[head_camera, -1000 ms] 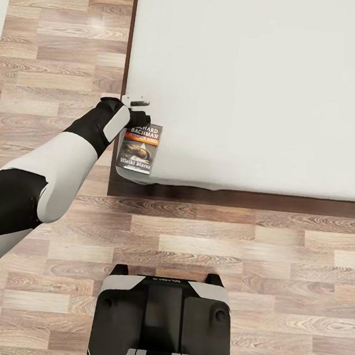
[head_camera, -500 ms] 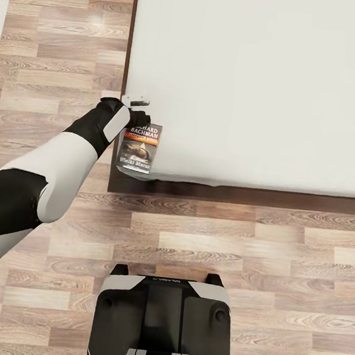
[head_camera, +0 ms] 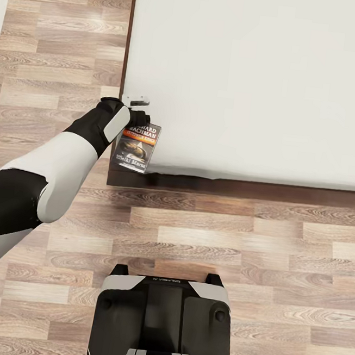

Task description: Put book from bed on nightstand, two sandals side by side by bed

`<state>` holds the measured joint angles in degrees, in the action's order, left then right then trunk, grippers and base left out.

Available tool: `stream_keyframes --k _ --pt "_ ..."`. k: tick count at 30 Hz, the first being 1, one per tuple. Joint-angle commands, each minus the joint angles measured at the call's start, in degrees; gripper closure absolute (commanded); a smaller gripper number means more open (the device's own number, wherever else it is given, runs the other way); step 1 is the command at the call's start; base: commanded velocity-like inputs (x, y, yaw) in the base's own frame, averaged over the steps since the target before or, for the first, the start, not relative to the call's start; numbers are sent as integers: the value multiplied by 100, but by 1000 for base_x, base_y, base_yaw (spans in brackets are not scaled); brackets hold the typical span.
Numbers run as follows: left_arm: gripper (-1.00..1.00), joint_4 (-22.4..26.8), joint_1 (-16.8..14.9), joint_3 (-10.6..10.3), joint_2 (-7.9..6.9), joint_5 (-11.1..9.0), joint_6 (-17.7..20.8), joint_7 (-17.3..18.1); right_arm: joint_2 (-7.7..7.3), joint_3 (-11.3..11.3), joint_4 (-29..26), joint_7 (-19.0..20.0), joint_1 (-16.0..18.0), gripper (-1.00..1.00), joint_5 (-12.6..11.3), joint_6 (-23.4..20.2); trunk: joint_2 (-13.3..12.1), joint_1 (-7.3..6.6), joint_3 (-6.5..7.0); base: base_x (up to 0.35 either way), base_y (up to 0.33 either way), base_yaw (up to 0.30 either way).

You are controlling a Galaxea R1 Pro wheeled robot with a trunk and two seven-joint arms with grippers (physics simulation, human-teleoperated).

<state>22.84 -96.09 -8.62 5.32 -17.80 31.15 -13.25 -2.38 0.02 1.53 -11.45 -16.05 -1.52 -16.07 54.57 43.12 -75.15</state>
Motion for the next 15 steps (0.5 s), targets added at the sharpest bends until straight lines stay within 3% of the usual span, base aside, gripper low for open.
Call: stream_keyframes --k 1,15 --pt "-100 1 3 -26 -4 -145 28 -54 0 3 -7 -15 -3 -100 -15 -19 3 2 -3 -24 -7 0" --pt "-100 1 3 -26 -4 -145 24 -54 0 13 -4 -14 -3 -100 -17 -19 3 2 -3 -24 -2 0"
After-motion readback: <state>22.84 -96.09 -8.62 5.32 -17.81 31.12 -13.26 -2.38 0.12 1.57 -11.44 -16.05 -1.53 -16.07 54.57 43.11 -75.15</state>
